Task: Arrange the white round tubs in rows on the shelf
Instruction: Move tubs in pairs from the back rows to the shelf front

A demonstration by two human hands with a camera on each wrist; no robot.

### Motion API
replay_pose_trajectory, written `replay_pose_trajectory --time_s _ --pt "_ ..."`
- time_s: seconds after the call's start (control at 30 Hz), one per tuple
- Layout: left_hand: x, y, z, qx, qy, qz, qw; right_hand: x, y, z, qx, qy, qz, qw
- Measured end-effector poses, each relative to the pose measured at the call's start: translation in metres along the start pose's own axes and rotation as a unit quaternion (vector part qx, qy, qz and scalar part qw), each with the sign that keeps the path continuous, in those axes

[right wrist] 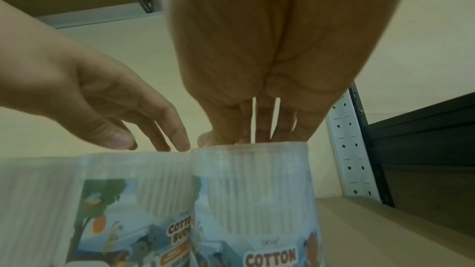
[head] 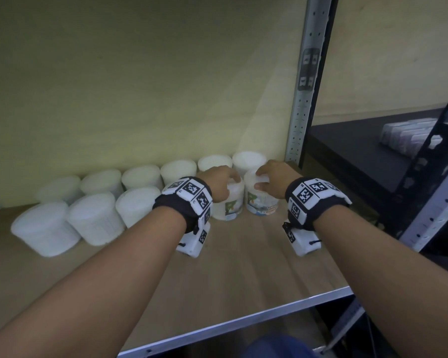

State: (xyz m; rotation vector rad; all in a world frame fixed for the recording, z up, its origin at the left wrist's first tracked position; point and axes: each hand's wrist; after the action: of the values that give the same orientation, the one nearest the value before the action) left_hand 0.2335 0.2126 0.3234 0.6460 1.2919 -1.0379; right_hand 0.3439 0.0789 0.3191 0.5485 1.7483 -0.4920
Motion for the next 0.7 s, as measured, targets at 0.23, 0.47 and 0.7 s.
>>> replay_pose_trajectory --time_s 0.23,0.47,0.7 --pt "0.019 0.002 0.002 -0.070 0.004 0.117 0.991 0.001 0.001 0.001 0.001 -0.002 -0.004 1.000" --pt "0.012 0.001 0.000 -0.046 -0.010 0.069 0.997 0.001 0.002 0.002 -0.001 -0.005 0.000 1.000" --pt "0.003 -0.004 0.001 -0.018 -0.048 0.015 0.999 0.001 0.000 0.001 -0.001 -0.009 0.002 1.000"
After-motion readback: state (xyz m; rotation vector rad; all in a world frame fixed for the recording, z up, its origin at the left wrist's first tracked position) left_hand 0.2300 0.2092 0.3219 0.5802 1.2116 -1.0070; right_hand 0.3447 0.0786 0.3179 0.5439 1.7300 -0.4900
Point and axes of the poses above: each hand's wrist, its own y-axis towards the middle knuckle, its own x-axis out of the palm, z = x × y, and after that the axes turned 5 degrees about -x, right-handed
